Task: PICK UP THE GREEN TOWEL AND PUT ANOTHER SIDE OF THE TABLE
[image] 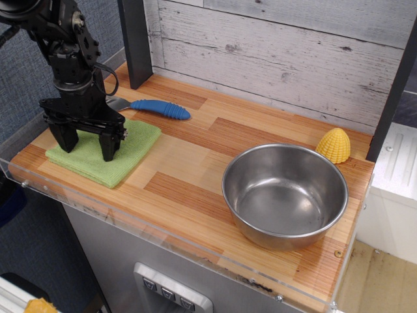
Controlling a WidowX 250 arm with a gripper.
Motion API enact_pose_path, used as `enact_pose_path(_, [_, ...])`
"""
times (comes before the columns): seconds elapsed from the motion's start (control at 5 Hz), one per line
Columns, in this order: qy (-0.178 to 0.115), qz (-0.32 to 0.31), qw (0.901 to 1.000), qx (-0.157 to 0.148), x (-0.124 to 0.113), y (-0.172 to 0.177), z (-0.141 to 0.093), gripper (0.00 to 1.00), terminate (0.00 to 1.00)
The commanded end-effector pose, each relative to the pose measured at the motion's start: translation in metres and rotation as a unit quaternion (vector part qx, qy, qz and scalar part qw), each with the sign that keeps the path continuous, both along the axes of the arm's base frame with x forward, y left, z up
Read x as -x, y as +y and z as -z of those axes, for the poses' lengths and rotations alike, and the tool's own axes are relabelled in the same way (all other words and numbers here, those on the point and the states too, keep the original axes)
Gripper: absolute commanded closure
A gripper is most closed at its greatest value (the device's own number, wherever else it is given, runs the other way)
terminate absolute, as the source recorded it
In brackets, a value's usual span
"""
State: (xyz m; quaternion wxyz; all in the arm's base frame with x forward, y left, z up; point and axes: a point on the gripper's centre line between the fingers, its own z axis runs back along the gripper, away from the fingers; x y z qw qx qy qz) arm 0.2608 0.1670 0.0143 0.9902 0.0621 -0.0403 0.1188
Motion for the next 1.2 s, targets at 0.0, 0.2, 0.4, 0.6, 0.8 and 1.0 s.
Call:
enact_pose_path(0.0, [-0.053, 0.047, 0.9974, 0.01, -0.029, -0.027, -0.038, 0.0, 0.0])
enact_pose_path(0.2, [-0.072, 0.059, 0.9955, 0.017, -0.038, -0.037, -0.054, 0.0, 0.0])
enact_pose_path(0.4, [-0.081, 0.065, 0.9945, 0.013, -0.037, -0.044, -0.073, 0.0, 0.0])
enact_pose_path(0.6, [-0.097, 0.06, 0.9934, 0.01, -0.033, -0.057, -0.094, 0.0, 0.0])
enact_pose_path(0.8, [-0.097, 0.06, 0.9934, 0.01, -0.033, -0.057, -0.094, 0.0, 0.0])
enact_pose_path(1.0, [-0.097, 0.06, 0.9934, 0.01, -0.033, -0.057, -0.094, 0.0, 0.0])
